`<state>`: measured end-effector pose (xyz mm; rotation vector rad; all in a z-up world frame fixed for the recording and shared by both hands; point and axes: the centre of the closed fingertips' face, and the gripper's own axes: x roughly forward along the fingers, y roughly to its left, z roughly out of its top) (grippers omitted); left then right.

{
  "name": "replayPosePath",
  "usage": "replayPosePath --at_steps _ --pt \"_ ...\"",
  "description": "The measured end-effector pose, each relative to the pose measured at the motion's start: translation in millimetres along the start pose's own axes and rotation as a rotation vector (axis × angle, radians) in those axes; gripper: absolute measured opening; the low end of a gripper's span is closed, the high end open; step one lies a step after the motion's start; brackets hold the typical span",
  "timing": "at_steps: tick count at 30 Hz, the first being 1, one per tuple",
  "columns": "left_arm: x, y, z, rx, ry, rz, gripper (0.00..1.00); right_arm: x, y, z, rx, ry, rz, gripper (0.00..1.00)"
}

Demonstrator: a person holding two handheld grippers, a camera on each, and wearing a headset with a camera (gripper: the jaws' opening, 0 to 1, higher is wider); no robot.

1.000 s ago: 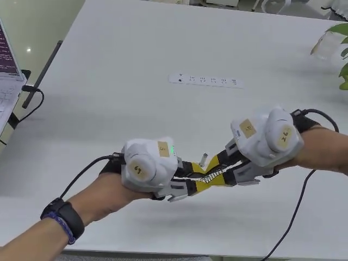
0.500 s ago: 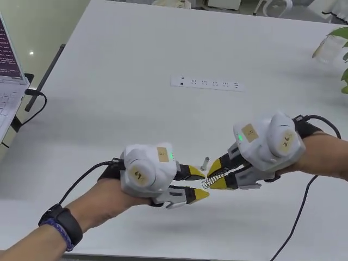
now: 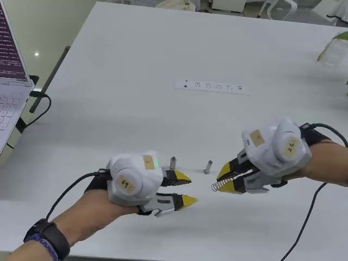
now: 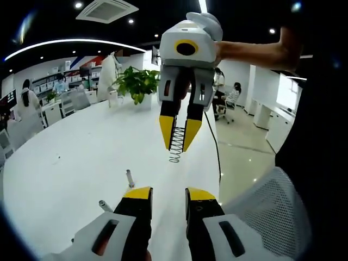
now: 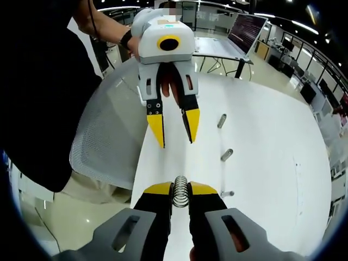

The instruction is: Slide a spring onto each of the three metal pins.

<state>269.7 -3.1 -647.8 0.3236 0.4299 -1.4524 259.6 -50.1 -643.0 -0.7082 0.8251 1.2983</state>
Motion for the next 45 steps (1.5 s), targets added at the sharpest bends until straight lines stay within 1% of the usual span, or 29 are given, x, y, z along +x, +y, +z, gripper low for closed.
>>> replayPosePath --at_steps 5,10,13,18,21,25,29,35,45 --pt "-10.0 6.8 -8.9 -0.03 0.004 0.038 0.18 1.8 -2.2 -8.4 0.018 0.016 -0.006 0.08" --pt "-21.0 13.8 -19.0 -0.062 0.007 0.076 0.21 4.3 -6.3 -21.8 0.038 0.046 -0.014 0.08" --pt "-29.3 18.7 -26.1 -0.081 0.012 0.103 0.22 4.7 -8.5 -27.2 0.047 0.057 -0.016 0.08" --pt "-41.4 25.2 -33.5 -0.105 0.012 0.139 0.23 5.5 -13.3 -33.1 0.055 0.073 -0.021 0.08" --pt "-48.7 29.0 -37.3 -0.117 0.014 0.16 0.24 5.8 -15.8 -34.6 0.057 0.078 -0.022 0.08" --pt "-55.4 32.9 -39.7 -0.13 0.013 0.179 0.25 6.6 -20.7 -36.6 0.06 0.083 -0.026 0.08" --pt "-64.5 37.8 -46.9 -0.151 0.022 0.202 0.27 8.2 -27.4 -40.3 0.065 0.094 -0.03 0.08" --pt "-79.2 43.6 -55.9 -0.178 0.023 0.24 0.3 8.7 -37.9 -43.8 0.067 0.113 -0.043 0.08" --pt "-100.2 49.8 -69.0 -0.22 0.024 0.296 0.34 14.0 -53.0 -47.9 0.064 0.146 -0.045 0.08"
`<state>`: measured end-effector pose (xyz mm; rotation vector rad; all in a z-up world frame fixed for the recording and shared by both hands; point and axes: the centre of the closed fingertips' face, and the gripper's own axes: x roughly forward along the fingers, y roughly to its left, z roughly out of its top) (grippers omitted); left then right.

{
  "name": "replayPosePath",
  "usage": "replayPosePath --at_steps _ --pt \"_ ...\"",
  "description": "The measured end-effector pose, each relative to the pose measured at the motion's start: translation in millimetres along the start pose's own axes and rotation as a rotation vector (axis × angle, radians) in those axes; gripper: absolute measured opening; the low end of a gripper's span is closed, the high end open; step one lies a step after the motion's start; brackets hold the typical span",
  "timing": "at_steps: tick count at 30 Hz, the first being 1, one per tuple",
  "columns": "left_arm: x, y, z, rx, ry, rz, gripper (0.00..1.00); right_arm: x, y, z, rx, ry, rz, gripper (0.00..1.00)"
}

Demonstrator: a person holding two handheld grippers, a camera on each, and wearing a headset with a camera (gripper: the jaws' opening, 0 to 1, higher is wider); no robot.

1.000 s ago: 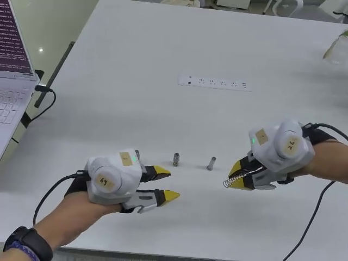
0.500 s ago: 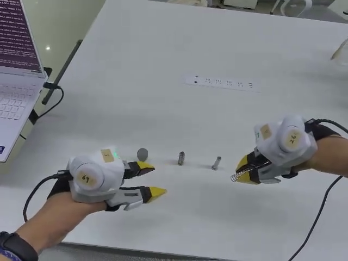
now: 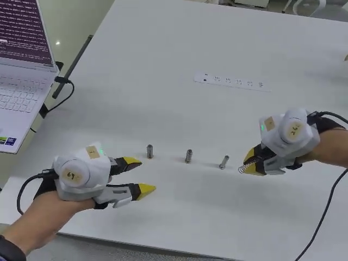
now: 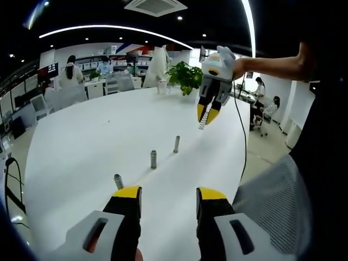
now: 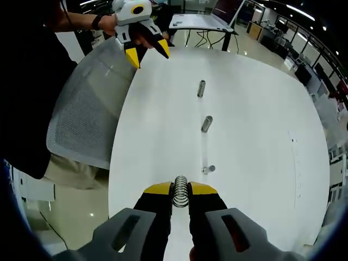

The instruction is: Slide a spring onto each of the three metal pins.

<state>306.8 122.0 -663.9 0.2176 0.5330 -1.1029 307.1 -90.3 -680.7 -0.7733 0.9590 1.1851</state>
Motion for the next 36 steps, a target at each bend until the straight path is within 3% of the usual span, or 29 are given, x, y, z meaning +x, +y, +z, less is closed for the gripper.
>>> replayPosePath --at_steps 14,21,36 --pt "-20.1 18.1 -5.8 -0.04 -0.013 0.071 0.42 10.2 -13.2 -3.5 0.001 0.04 -0.001 0.08" --pt "-27.9 24.2 -14.2 -0.062 -0.009 0.093 0.45 16.7 -24.8 -6.0 0.013 0.051 -0.013 0.08" --pt "-39.6 29.4 -21.4 -0.093 -0.008 0.126 0.46 30.3 -37.8 -13.9 -0.002 0.104 -0.011 0.08"
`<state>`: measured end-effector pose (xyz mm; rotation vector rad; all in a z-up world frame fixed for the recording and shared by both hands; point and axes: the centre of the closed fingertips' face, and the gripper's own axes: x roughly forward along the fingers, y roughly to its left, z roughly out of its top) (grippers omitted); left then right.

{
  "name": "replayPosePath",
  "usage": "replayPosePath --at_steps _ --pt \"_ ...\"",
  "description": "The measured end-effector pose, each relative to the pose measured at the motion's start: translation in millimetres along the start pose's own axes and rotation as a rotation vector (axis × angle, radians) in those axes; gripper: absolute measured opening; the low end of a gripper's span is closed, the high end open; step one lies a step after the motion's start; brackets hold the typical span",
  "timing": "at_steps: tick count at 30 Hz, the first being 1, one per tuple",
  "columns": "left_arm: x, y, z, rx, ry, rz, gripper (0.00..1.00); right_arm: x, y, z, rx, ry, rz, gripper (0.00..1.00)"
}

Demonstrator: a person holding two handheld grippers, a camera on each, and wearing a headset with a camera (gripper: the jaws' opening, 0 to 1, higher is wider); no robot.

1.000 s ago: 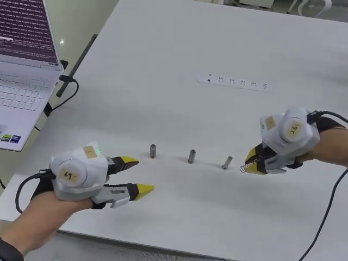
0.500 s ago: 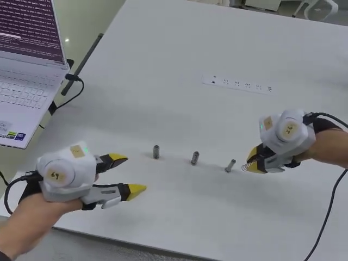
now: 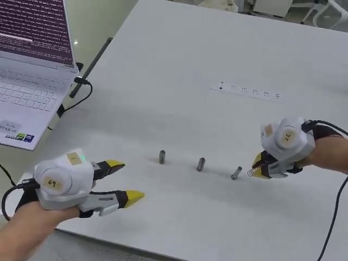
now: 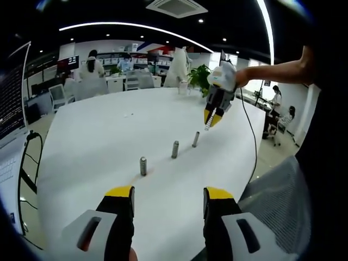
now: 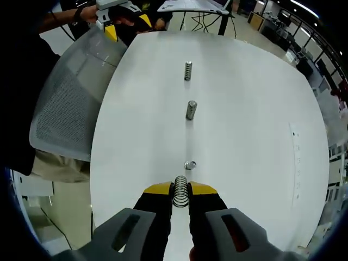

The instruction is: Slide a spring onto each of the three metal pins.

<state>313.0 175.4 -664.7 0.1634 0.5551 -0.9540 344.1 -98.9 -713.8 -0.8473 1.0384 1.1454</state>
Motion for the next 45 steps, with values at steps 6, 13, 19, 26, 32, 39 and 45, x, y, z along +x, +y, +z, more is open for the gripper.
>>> replayPosePath --at_steps 6,13,19,26,32,39,45 --pt "-2.7 2.7 -2.3 -0.01 0.0 0.009 0.45 3.9 -4.8 0.7 -0.015 0.018 0.001 0.08" --pt "-5.5 4.7 -5.6 -0.021 0.003 0.019 0.45 6.6 -10.5 2.7 -0.029 0.03 0.004 0.08" --pt "-7.7 6.3 -6.4 -0.028 0.001 0.026 0.46 9.6 -12.9 5.4 -0.039 0.036 0.012 0.08" --pt "-9.6 9.7 -10.1 -0.033 0.005 0.033 0.45 12.1 -15.8 9.8 -0.051 0.039 0.018 0.08" --pt "-11.5 10.4 -9.9 -0.039 0.003 0.038 0.45 14.0 -16.0 11.9 -0.059 0.044 0.025 0.08" --pt "-13.3 11.5 -10.9 -0.043 0.004 0.042 0.45 17.5 -15.5 13.1 -0.067 0.053 0.035 0.08" --pt "-13.7 13.2 -12.9 -0.045 0.006 0.044 0.45 18.3 -15.5 14.6 -0.069 0.055 0.038 0.08"
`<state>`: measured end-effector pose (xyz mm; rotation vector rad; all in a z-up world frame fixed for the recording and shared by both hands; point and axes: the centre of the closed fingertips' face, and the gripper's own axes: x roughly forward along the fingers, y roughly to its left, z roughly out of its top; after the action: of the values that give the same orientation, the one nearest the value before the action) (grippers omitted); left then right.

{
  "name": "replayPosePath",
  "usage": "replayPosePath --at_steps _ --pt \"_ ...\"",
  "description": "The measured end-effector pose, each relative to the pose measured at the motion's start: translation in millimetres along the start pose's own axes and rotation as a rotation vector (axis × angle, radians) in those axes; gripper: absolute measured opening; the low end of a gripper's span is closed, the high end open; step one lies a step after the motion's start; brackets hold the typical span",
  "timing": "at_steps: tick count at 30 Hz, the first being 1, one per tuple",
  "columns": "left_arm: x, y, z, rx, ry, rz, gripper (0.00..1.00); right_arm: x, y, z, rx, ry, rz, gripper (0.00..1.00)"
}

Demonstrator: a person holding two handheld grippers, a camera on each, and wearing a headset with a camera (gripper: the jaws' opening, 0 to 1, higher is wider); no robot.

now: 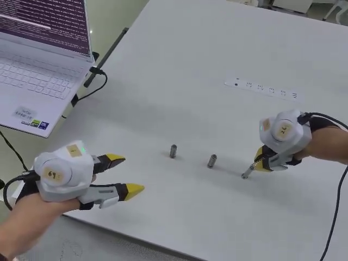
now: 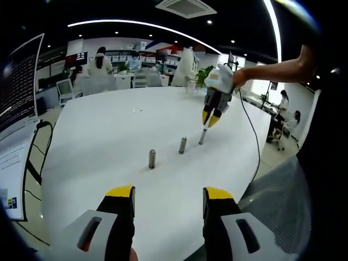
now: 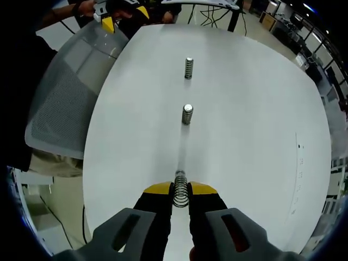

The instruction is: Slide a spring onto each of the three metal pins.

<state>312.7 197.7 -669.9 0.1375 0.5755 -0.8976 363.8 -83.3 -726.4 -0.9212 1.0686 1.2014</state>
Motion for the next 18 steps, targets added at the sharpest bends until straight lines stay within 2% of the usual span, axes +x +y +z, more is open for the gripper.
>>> replayPosePath --at_steps 18 --pt "-2.5 2.7 -1.9 -0.008 0.002 0.006 0.45 12.0 1.0 -0.5 -0.031 0.033 0.012 0.08"
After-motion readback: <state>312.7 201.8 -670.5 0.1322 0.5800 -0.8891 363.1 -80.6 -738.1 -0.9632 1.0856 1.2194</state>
